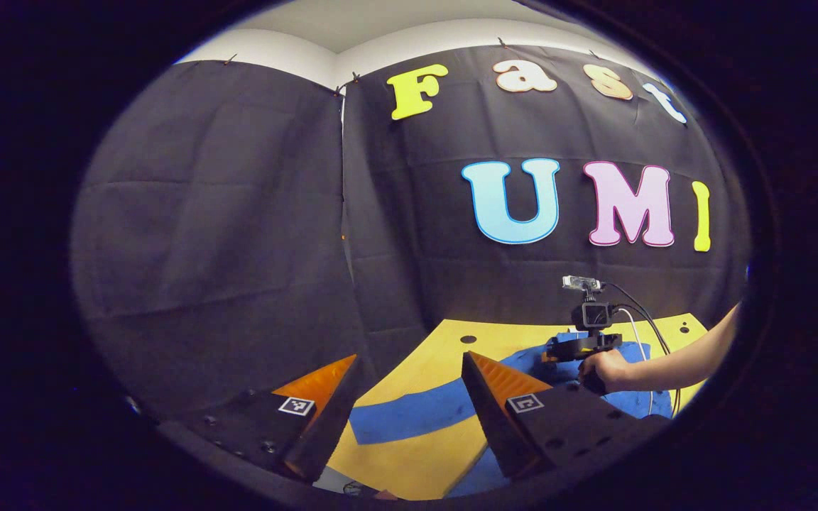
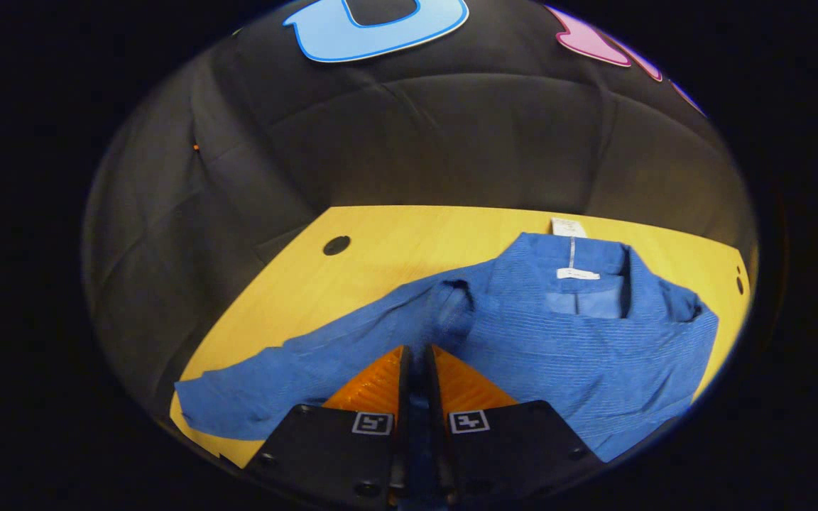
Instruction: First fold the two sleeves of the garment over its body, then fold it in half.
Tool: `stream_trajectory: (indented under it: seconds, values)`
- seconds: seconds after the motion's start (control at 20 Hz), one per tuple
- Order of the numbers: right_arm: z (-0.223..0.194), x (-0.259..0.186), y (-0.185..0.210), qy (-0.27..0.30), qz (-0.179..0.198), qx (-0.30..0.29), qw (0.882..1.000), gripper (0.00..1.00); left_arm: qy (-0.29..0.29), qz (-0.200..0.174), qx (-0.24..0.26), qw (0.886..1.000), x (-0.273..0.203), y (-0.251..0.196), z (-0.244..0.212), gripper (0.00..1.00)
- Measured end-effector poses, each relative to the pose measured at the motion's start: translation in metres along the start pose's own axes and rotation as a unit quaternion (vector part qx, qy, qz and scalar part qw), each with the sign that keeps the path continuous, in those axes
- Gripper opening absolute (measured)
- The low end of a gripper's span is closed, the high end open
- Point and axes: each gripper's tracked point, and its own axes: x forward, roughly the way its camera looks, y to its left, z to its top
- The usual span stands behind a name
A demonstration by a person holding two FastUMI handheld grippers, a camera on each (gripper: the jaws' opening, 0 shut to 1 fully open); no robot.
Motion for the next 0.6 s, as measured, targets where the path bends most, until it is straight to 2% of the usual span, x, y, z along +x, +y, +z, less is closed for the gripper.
stream_trajectory:
  seconds: [0.05,0.1,0.25,0.35,0.5,0.55,0.6]
  values:
    - [0.003,-0.001,0.011,-0.006,0.021,0.004,1.000,0.15,0.004,-0.001,0.000,1.000,0.000,0.000,-0.002,0.81]
    - [0.005,-0.003,0.019,-0.011,0.034,0.002,0.999,0.29,0.005,-0.001,-0.001,1.000,0.002,-0.002,-0.004,0.81]
    - [0.006,-0.014,0.032,-0.015,0.053,-0.019,0.998,0.54,0.005,-0.001,-0.008,1.000,0.003,-0.003,-0.007,0.80]
    - [0.015,-0.027,0.030,-0.034,0.040,-0.050,0.997,0.70,0.004,-0.004,-0.014,1.000,0.004,-0.004,-0.009,0.81]
    - [0.043,-0.063,0.027,-0.091,0.021,-0.078,0.993,0.99,-0.003,-0.010,-0.020,1.000,0.014,-0.004,-0.010,0.81]
    - [0.054,-0.079,0.030,-0.112,0.019,-0.079,0.990,0.89,-0.004,-0.012,-0.023,1.000,0.019,-0.002,-0.012,0.81]
    - [0.064,-0.098,0.030,-0.132,0.015,-0.078,0.988,0.98,-0.005,-0.012,-0.026,1.000,0.027,0.001,-0.015,0.81]
